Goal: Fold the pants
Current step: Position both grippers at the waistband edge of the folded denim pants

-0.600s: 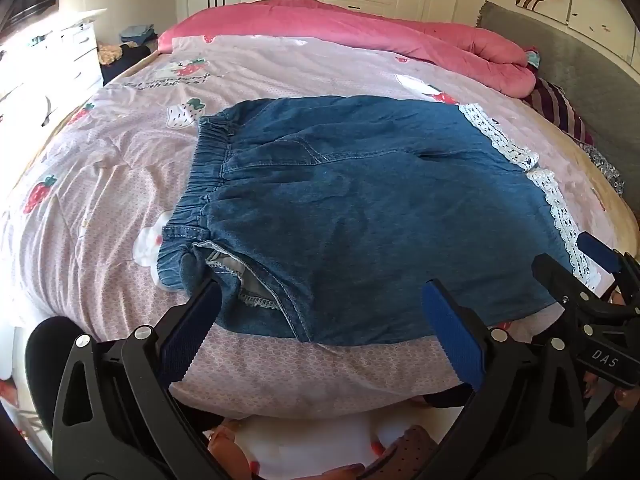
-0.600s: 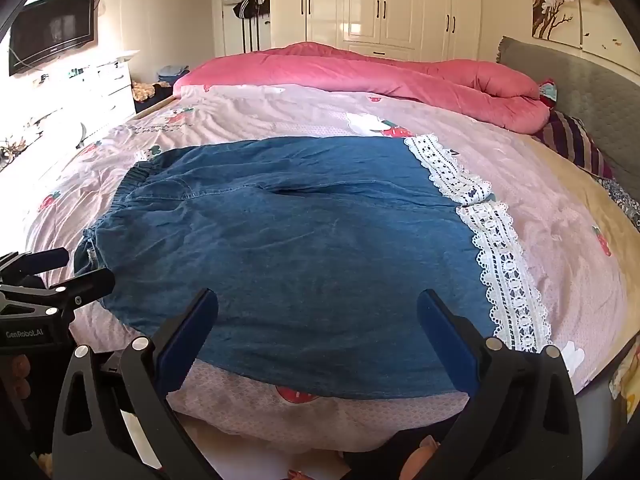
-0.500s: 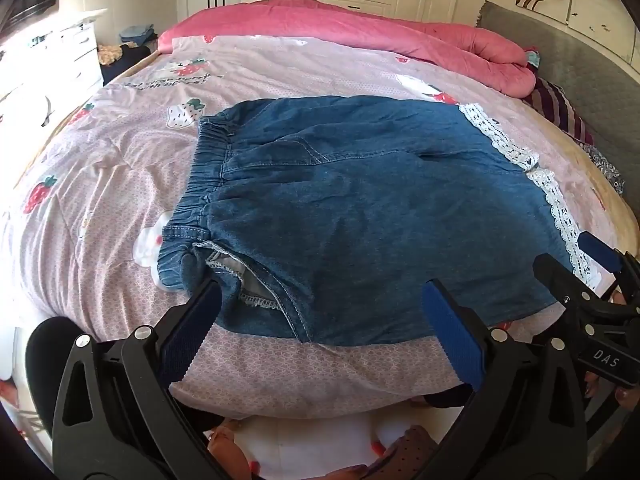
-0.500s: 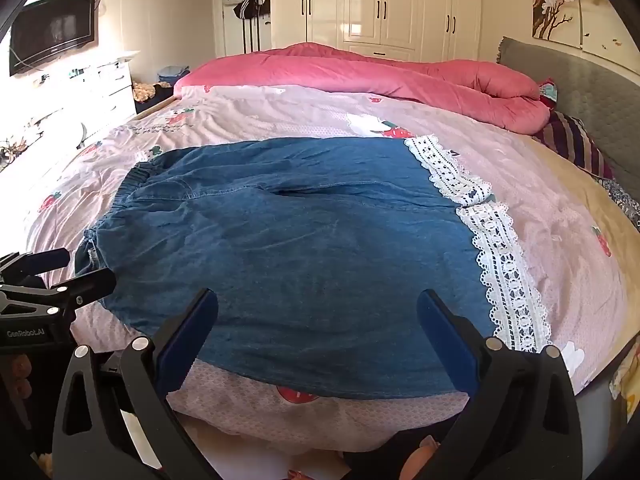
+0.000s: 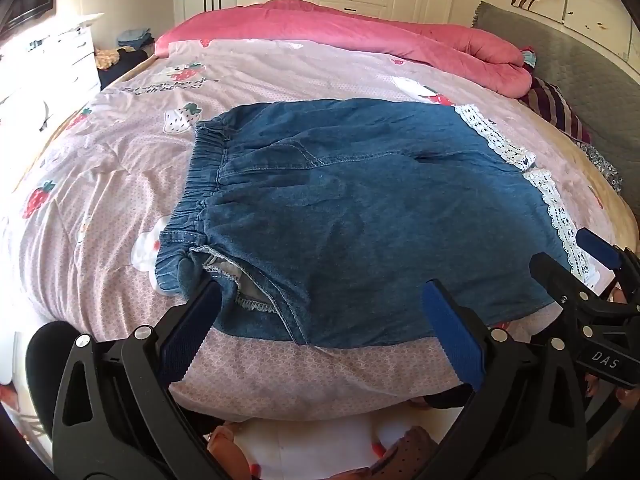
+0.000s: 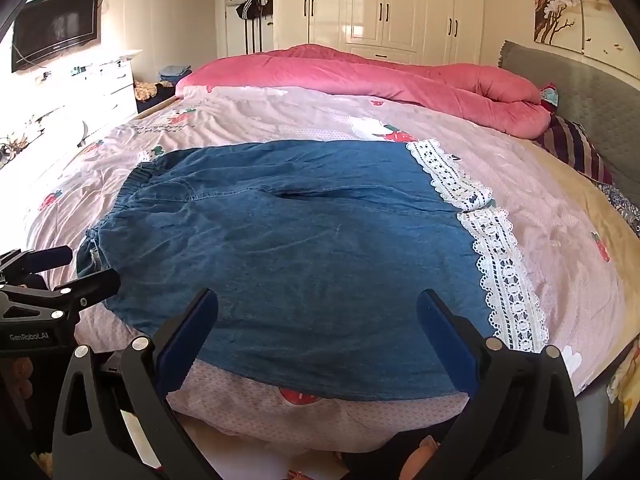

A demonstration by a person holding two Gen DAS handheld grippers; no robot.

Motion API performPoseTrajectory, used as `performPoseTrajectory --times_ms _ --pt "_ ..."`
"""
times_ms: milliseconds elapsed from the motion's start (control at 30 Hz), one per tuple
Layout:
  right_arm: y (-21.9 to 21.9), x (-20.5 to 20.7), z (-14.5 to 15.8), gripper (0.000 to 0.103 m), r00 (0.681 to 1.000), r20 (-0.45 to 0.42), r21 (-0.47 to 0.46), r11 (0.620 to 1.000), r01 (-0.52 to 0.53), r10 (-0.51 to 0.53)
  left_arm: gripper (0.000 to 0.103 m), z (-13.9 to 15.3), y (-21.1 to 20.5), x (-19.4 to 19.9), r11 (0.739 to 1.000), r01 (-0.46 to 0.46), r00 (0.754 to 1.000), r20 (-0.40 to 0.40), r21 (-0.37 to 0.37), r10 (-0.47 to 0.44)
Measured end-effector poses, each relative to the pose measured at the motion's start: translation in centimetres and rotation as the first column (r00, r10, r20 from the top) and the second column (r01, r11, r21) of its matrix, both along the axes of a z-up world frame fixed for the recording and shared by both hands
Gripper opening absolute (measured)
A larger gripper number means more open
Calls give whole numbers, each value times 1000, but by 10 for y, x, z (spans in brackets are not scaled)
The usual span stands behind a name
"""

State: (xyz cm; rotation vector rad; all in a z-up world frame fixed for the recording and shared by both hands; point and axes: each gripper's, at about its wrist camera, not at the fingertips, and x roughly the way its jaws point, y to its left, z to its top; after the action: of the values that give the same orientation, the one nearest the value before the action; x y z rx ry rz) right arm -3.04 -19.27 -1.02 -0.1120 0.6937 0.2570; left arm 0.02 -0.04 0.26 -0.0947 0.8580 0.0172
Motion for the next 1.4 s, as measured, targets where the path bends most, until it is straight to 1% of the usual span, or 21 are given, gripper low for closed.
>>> performPoseTrajectory --times_ms 1400 --pt "0 -2 1 99 1000 0 0 1000 -2 2 94 6 -3 -1 1000 -5 1000 28 21 4"
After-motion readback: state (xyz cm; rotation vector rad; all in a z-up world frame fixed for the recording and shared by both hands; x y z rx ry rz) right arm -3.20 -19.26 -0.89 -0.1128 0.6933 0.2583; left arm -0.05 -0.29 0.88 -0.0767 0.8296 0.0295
